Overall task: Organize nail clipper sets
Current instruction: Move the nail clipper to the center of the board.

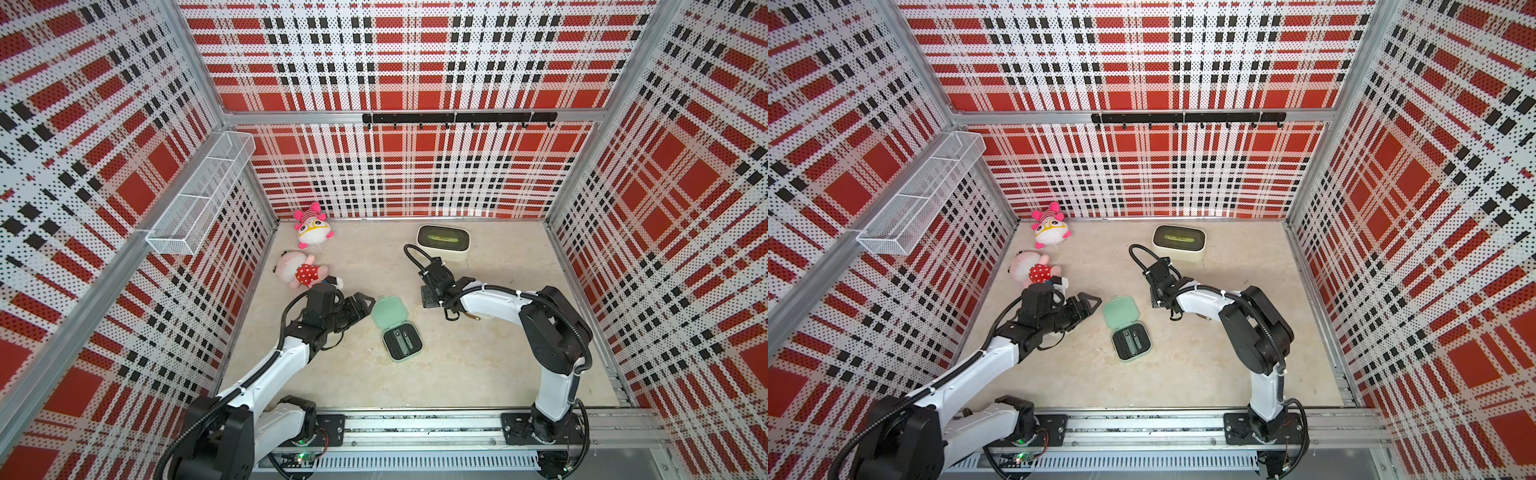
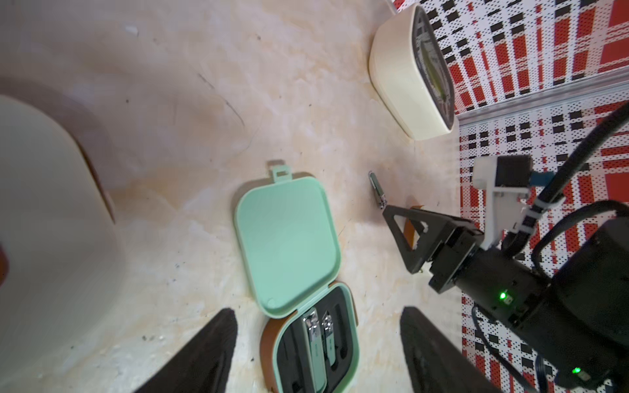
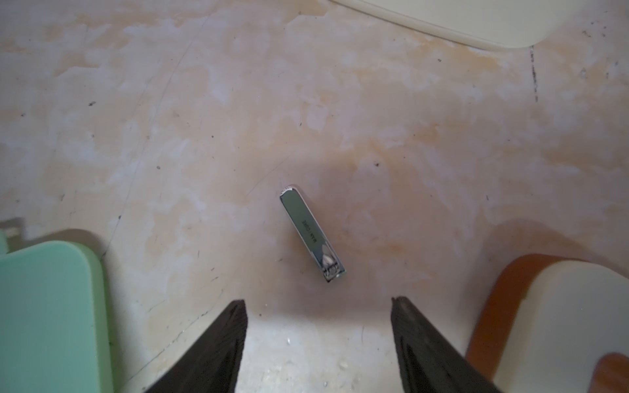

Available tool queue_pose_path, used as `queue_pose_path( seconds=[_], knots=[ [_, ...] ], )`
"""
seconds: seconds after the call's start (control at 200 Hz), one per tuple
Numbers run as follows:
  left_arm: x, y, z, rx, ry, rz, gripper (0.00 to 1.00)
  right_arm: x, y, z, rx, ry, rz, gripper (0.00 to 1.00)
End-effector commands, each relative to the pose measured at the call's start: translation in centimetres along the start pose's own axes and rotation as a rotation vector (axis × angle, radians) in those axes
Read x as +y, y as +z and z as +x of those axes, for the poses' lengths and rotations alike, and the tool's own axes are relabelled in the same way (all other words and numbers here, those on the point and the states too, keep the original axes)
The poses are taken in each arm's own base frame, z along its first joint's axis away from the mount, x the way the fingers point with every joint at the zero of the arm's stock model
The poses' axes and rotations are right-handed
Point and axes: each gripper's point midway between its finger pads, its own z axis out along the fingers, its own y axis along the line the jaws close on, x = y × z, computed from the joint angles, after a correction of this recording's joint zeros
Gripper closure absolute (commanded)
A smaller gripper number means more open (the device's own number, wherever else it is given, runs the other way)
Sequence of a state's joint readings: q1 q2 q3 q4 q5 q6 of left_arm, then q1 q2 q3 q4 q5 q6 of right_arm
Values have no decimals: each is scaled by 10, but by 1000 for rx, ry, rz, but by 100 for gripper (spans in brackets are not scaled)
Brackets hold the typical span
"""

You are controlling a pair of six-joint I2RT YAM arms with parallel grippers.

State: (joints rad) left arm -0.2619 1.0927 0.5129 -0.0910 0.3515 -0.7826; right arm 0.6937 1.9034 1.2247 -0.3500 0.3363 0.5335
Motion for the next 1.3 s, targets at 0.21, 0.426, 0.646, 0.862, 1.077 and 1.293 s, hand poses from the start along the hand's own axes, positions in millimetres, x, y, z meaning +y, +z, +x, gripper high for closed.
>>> queue_pose_path(
  seconds=[0.21, 0.426, 0.646, 0.862, 1.077, 1.293],
  knots=[
    [-3, -3, 0, -4, -3, 25, 20, 12, 29, -20, 26, -38, -23, 24],
    [5, -2, -6, -18, -20, 13, 20, 15, 40, -20, 45, -35, -21, 25],
    [6, -2, -5, -18, -21, 14, 20, 14, 49, -13, 76, -32, -21, 31],
    [6, -2, -5, -18, -22, 19, 20, 14, 50, -2, 100, -9, -36, 46],
    [4, -1, -6, -19, -25, 27, 20, 8, 43, 12, 109, 26, -36, 64],
    [3, 0, -6, -15, -23, 33, 20, 3, 39, 22, 119, 68, -14, 79]
  ],
)
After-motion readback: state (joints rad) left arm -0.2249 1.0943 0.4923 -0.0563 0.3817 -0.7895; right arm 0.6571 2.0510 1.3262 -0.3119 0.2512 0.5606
